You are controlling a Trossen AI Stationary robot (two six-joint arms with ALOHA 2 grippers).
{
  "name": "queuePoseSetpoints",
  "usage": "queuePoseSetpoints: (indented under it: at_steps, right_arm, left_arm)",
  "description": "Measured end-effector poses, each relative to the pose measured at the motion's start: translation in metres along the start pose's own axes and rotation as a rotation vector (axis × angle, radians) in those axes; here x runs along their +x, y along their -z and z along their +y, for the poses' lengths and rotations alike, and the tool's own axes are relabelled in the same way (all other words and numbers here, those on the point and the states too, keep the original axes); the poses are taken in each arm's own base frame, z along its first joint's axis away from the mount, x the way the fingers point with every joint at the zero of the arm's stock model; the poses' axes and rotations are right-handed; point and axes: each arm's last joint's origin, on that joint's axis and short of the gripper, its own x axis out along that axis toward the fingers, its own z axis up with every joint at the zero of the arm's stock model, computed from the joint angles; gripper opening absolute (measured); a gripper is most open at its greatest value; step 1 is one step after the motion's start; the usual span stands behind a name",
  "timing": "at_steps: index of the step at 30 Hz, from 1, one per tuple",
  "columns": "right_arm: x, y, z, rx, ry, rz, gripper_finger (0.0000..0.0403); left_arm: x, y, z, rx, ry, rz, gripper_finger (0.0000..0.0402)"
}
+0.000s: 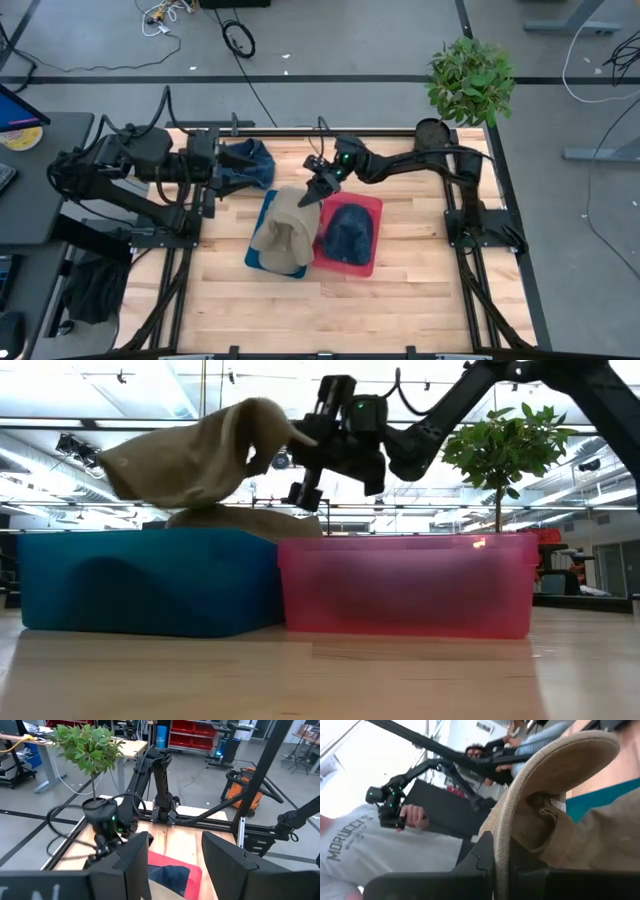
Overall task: Pick & Place hat
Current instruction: Put the brown cap into the blue bin
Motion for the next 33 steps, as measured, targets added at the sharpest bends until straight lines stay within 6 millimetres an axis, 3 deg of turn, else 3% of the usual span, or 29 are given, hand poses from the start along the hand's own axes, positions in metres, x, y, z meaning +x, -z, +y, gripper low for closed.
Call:
queuePoseSetpoints:
  at_steps: [7, 16, 29, 33]
  right_arm:
    - [0.011, -0.008, -0.021, -0.027, 0.003, 0.024, 0.0004]
    - [0.011, 0.000, -0.045, 0.003, 0.096, 0.044, 0.0007]
    - [-0.002, -0.006, -0.053, -0.065, 0.201, -0.048, 0.0010]
    - [-0.006, -0.007, -0.054, -0.030, 0.185, -0.032, 0.0033]
  left_arm:
    - [0.015, 0.005, -0.003, 0.008, -0.002, 0.048, 0.0188]
    - [0.040, 0.029, -0.003, 0.000, -0.059, 0.288, 0.0188]
    - [0.088, 0.057, -0.009, 0.021, -0.104, 0.517, 0.0188]
    - [0.100, 0.066, -0.004, 0.004, -0.106, 0.603, 0.0188]
